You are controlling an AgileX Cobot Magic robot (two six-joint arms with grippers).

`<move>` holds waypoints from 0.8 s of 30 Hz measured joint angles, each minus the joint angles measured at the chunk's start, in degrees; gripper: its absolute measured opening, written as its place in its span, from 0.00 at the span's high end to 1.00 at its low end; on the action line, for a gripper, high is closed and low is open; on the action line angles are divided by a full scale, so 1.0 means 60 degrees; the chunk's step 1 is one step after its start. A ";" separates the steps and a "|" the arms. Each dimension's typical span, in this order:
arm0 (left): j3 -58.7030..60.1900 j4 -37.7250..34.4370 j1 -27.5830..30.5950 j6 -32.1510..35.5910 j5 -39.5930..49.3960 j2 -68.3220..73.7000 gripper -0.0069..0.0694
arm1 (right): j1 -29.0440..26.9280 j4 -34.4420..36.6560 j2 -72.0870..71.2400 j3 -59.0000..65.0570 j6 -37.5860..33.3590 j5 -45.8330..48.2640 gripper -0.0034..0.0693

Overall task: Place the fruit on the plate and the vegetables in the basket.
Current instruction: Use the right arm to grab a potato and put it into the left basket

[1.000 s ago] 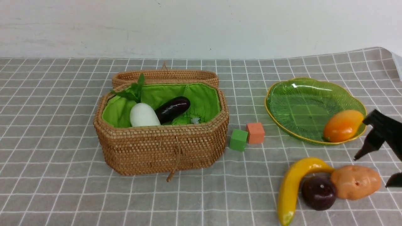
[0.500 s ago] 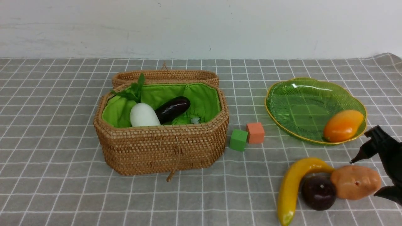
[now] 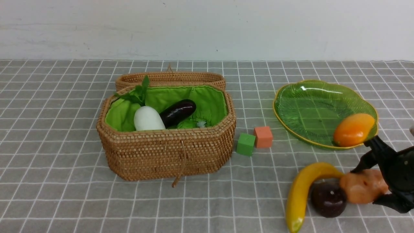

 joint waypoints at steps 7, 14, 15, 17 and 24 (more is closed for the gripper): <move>0.0000 0.0000 0.0000 0.0000 0.0000 0.0000 0.63 | 0.0000 -0.0275 -0.1701 0.0098 -0.0997 0.0136 0.25; 0.0000 0.0000 0.0000 0.0000 0.0000 0.0000 0.62 | 0.0000 0.0107 -0.3193 -0.0484 -0.3392 0.0514 0.25; 0.0000 0.0000 0.0000 0.0000 0.0000 0.0000 0.62 | 0.0000 0.0301 -0.3206 -0.0627 -0.3677 0.0698 0.25; 0.0000 0.0000 0.0000 0.0000 0.0000 0.0000 0.62 | 0.0085 0.0662 -0.3174 -0.0991 -0.4348 0.1021 0.25; 0.0000 0.0000 0.0000 0.0000 0.0000 0.0000 0.61 | 0.2155 0.2580 -0.1775 -0.3388 -0.7372 0.1681 0.25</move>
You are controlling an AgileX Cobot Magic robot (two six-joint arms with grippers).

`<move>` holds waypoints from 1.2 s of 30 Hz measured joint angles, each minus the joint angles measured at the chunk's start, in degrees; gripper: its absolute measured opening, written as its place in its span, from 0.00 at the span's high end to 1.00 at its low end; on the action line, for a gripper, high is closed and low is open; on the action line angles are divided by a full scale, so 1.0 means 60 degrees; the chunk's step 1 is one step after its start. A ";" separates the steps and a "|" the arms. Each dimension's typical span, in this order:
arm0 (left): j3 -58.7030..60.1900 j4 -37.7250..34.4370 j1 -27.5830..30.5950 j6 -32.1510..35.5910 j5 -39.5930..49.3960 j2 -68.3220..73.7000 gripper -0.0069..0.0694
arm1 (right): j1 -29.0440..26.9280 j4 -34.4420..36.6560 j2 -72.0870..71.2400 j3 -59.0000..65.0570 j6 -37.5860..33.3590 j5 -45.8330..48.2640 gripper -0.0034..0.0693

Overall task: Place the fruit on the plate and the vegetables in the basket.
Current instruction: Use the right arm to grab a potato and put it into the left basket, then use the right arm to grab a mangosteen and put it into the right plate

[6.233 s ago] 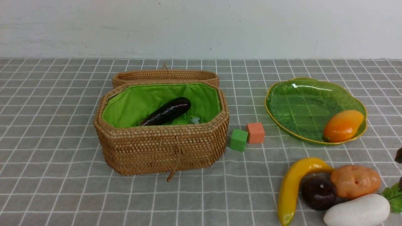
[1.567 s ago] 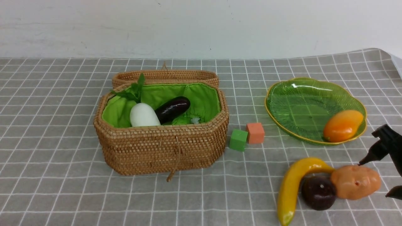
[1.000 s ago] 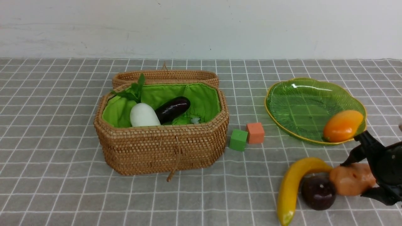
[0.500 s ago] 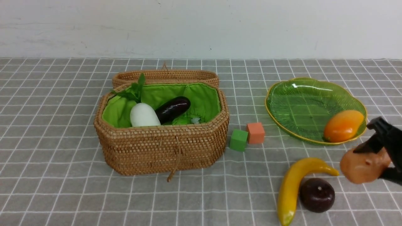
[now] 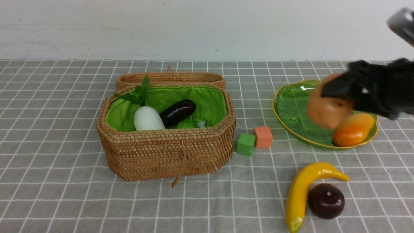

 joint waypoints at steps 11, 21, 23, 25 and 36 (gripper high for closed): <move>0.0000 0.0000 0.0000 0.0000 0.0000 0.0000 0.60 | 0.2722 0.0308 0.4585 -0.4996 -0.0883 -0.0042 0.25; 0.0000 0.0000 0.0000 0.0000 0.0000 0.0000 0.60 | 0.2977 0.0000 0.5667 -0.5892 -0.0855 0.0042 0.05; 0.0000 0.0000 0.0000 0.0000 0.0000 0.0000 0.60 | 0.2919 -0.0059 0.5553 -0.5912 -0.0855 0.0355 0.02; 0.0000 0.0000 0.0000 0.0000 0.0000 0.0000 0.60 | 0.2818 -0.0181 0.5402 -0.5912 -0.0847 0.0790 0.03; 0.0000 0.0000 0.0000 0.0000 0.0000 0.0000 0.60 | 0.1194 -0.3572 0.2626 -0.5535 -0.0028 0.4794 0.18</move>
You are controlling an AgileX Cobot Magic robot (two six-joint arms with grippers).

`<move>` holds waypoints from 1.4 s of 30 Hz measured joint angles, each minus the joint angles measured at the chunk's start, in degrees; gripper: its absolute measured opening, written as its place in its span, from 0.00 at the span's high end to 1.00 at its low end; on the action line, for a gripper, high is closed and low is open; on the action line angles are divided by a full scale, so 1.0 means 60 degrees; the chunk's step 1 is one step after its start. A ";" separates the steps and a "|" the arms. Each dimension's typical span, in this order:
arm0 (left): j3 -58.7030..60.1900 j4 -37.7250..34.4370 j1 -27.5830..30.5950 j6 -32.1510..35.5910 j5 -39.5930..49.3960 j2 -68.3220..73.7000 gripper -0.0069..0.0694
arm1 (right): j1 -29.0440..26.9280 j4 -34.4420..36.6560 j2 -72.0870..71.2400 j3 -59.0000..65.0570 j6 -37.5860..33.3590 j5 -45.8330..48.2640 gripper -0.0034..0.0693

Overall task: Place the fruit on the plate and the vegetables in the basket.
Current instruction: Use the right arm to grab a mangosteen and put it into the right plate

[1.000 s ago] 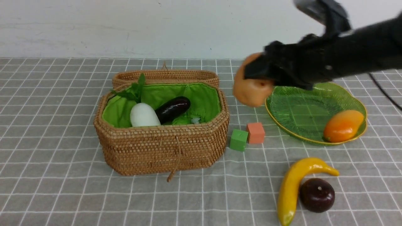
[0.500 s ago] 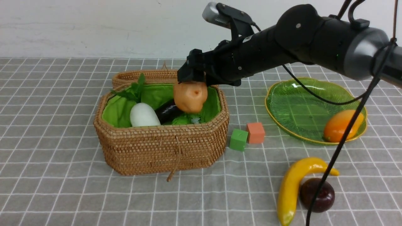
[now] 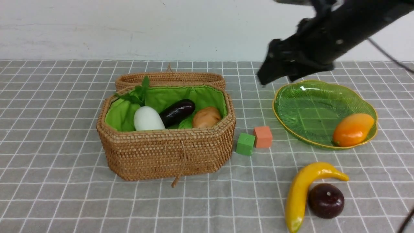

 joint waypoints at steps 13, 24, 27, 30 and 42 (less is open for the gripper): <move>0.0000 0.0000 0.0000 0.0000 0.0000 0.0000 0.60 | -0.0203 -0.1500 -0.1780 0.6873 0.1440 -0.2344 0.16; 0.0000 0.0000 0.0000 0.0000 0.0000 0.0000 0.60 | -0.0203 -0.1504 -0.0368 0.7948 0.1374 -0.4780 0.23; 0.0000 0.0000 0.0000 0.0000 0.0000 0.0000 0.60 | -0.0203 -0.1504 -0.0361 0.7946 0.1374 -0.4710 0.23; 0.0000 0.0000 0.0000 0.0000 -0.0006 0.0000 0.60 | -0.0203 -0.1524 -0.0706 0.7858 0.1374 -0.3595 0.23; 0.0000 0.0000 0.0000 0.0000 -0.0006 0.0000 0.60 | -0.2115 -0.1602 -0.0409 0.3645 0.1445 -0.2410 0.23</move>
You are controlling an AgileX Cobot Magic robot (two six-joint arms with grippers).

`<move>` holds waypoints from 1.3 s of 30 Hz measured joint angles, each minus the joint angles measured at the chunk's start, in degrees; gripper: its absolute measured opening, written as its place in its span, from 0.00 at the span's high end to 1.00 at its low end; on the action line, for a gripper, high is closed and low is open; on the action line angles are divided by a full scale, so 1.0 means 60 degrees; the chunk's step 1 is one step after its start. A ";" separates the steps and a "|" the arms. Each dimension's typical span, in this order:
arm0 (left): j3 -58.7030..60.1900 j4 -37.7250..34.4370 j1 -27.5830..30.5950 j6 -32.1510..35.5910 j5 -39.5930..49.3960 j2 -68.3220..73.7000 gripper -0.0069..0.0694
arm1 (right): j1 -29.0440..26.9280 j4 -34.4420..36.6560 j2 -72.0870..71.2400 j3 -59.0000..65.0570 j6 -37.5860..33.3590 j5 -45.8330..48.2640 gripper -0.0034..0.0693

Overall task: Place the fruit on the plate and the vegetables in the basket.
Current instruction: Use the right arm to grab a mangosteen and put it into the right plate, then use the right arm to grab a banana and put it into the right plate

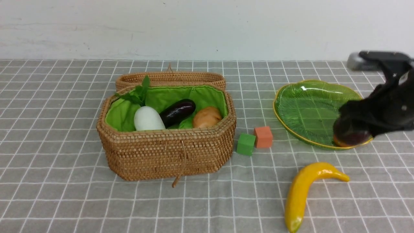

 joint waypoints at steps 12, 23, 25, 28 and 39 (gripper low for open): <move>0.0000 0.0000 0.0000 0.0000 0.0000 0.0000 0.60 | -0.0730 0.0481 0.4659 -0.4268 0.0034 -0.0940 0.23; 0.0000 0.0000 0.0000 0.0000 0.0000 0.0000 0.60 | -0.0747 0.0221 0.5064 -0.4625 0.0387 -0.0479 0.08; 0.0000 0.0000 0.0000 0.0000 0.0000 0.0000 0.60 | -0.0747 0.0164 0.4828 -0.4625 0.0396 -0.0015 0.03; 0.0000 0.0000 0.0000 0.0000 0.0000 0.0000 0.60 | -0.0747 0.0018 0.4383 -0.4625 0.0451 0.0444 0.03; 0.0000 0.0000 0.0000 0.0000 0.0000 0.0000 0.60 | 0.0377 0.0471 0.1222 -0.0625 0.2154 0.0949 0.12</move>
